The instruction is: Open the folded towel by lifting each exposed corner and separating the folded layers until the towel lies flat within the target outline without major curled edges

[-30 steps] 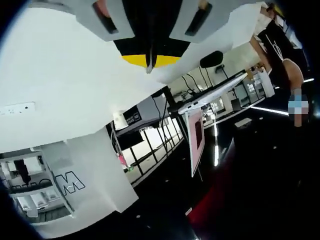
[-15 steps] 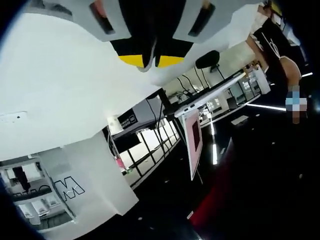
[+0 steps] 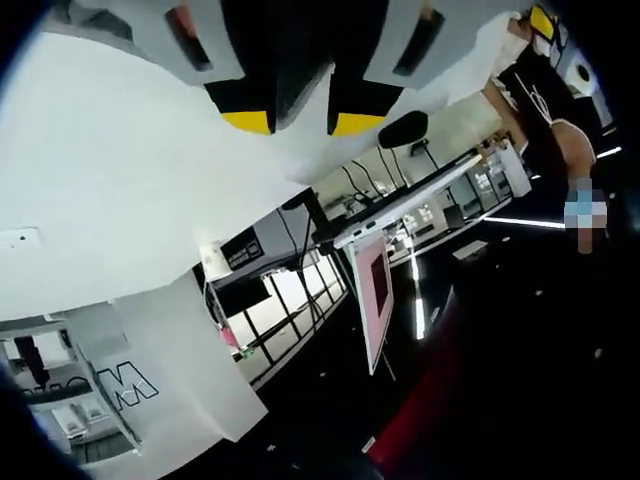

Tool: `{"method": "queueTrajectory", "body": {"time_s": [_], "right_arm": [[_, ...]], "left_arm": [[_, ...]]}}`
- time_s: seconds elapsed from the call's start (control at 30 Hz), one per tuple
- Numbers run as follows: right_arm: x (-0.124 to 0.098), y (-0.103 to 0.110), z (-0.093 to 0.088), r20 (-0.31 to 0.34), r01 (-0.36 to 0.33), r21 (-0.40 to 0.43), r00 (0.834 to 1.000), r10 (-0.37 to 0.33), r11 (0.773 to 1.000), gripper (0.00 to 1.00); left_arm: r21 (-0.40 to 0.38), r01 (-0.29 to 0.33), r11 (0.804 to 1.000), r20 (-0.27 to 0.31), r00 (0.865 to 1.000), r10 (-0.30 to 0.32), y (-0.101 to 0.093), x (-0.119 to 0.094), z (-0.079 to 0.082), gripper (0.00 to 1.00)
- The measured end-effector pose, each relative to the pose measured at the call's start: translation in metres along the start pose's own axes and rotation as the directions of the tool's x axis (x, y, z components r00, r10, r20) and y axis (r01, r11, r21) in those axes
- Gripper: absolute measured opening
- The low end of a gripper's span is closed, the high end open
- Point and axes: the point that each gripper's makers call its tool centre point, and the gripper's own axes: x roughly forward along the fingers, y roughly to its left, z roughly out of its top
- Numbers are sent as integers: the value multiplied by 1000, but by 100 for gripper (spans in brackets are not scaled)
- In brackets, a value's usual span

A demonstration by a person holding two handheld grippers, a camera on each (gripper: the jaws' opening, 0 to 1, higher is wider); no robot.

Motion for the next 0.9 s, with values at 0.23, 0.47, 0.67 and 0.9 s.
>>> {"method": "queueTrajectory", "body": {"time_s": [0.23, 0.47, 0.67, 0.9], "right_arm": [[2, 2, -5, -27, -18, -14, 999, 18, 1000, 14], [-1, -1, -12, -40, -13, -11, 999, 13, 1000, 15], [-4, -4, -14, -46, -11, -21, 999, 10, 1000, 14], [-3, -3, -15, -50, -16, -33, 999, 14, 999, 14]], "left_arm": [[-33, -67, 997, 19, 997, 68, 15, -7, 3, 8], [-54, -97, 994, 25, 995, 99, 21, -9, 2, 2], [-94, -124, 988, 46, 991, 129, 28, -16, 5, 1], [-80, -166, 983, -62, 985, 162, 28, -24, -9, 2]]}}
